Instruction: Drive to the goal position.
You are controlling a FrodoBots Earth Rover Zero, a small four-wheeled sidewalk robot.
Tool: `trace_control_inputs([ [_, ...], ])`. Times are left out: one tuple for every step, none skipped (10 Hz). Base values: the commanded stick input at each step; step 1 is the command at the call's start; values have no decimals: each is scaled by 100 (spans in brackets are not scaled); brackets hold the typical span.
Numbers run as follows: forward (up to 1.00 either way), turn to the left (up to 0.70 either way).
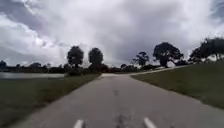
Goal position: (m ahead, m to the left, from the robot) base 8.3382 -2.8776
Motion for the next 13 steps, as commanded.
trace_control_inputs([
  [70,0],
  [70,0],
  [70,0],
  [70,0],
  [70,0],
  [70,0],
  [70,0],
  [70,0],
  [70,0],
  [70,0],
  [70,0],
  [70,0],
  [70,0],
])
